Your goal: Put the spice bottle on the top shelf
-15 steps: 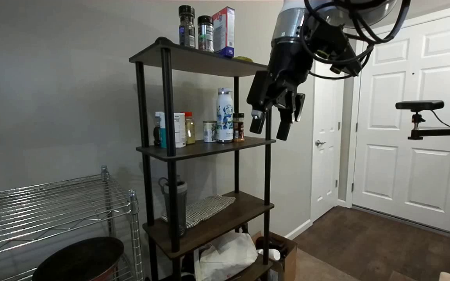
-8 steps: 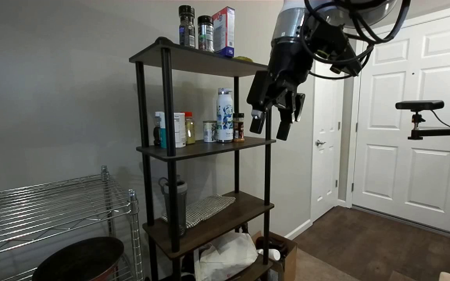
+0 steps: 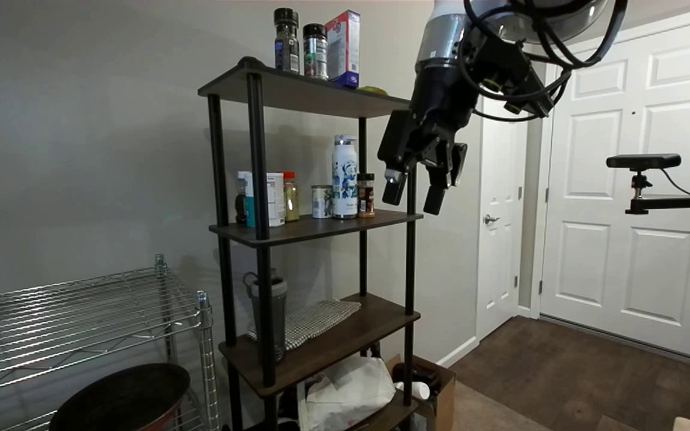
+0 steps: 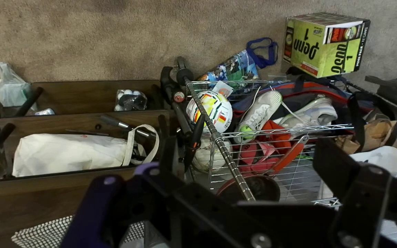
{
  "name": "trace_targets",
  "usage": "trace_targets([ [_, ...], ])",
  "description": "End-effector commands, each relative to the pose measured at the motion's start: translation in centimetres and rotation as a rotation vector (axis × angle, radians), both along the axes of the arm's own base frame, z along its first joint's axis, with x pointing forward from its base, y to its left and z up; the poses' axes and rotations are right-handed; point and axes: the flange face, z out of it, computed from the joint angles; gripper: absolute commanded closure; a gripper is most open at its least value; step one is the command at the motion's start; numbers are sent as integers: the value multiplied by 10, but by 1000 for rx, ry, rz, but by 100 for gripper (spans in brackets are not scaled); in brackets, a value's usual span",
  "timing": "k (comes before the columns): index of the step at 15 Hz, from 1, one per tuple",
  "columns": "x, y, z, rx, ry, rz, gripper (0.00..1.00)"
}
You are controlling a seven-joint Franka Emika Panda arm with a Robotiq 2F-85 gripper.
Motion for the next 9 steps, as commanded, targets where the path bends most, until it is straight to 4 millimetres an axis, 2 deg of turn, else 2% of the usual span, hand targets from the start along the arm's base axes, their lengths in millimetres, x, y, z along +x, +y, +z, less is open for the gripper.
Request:
trace_targets([
  [1,22,7,2,-30,-2,-21,0],
  [5,55,14,11,-81,-39,-44,0],
  [9,90,6,24,-104,-108,-103,0],
])
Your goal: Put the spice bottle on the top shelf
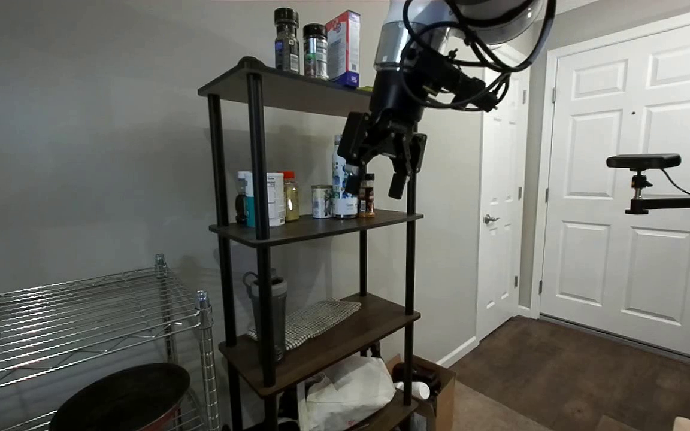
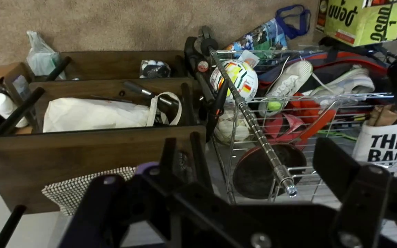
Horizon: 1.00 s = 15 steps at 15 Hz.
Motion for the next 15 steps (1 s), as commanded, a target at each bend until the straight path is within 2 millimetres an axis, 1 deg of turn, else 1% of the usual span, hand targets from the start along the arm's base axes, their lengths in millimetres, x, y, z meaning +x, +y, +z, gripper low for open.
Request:
trace_targets([
  [1,32,-7,8,-14,-63,-72,0],
  [4,49,-23,13,-4,-141,-178,0],
  [8,60,-39,16,1,-270,-358,0],
  [10,63,-43,19,-4,-345,-432,0],
  [15,65,-45,21,-80,-477,-533,0],
])
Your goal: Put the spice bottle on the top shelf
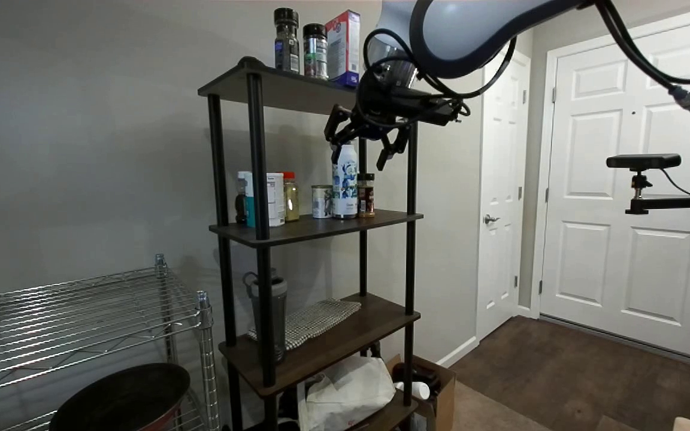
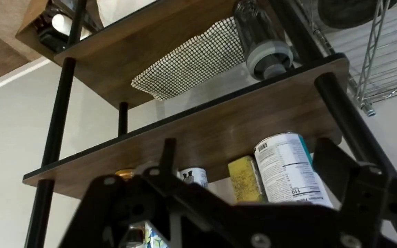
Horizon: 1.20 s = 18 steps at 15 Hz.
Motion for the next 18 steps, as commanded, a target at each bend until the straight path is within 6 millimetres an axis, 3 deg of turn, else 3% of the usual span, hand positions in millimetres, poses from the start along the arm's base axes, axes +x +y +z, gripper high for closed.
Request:
trace_targets([
  [1,-3,-1,-3,-57,-79,-89,0],
  [5,-3,1,-5,-94,-118,-155,0],
  [18,1,1,-1,-78,-92,-124,0],
])
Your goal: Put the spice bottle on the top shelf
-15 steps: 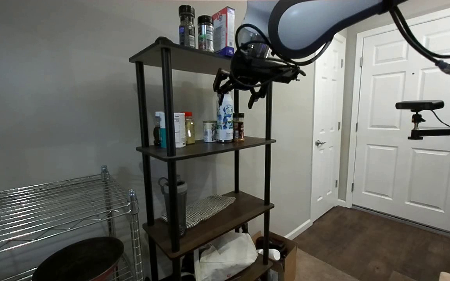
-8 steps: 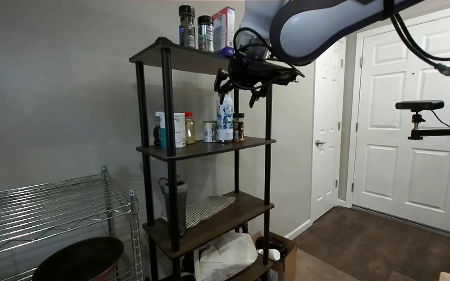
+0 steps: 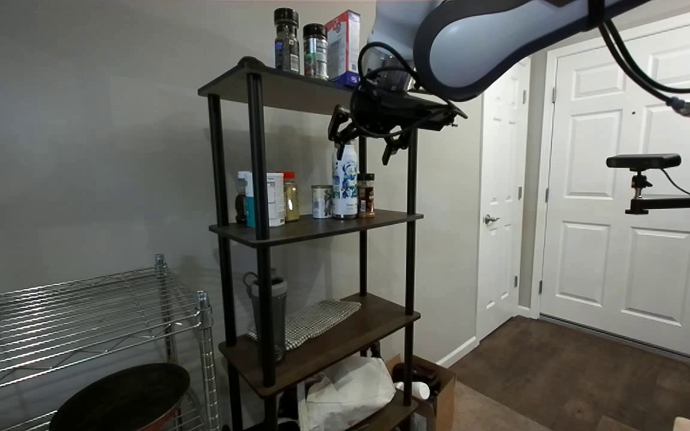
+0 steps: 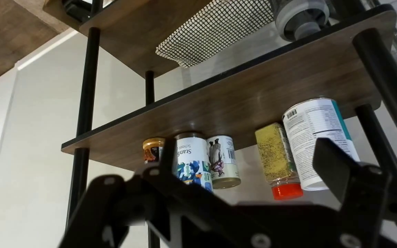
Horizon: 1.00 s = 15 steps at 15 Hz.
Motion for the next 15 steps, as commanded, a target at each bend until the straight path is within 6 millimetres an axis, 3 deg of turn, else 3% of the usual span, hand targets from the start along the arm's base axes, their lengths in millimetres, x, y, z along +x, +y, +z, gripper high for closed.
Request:
trace_targets([
  [1,8,-2,0,-8,-2,-4,0],
  [9,64,-22,-14,-101,30,66,0],
  [15,117,-38,-14,-223,-37,157,0],
])
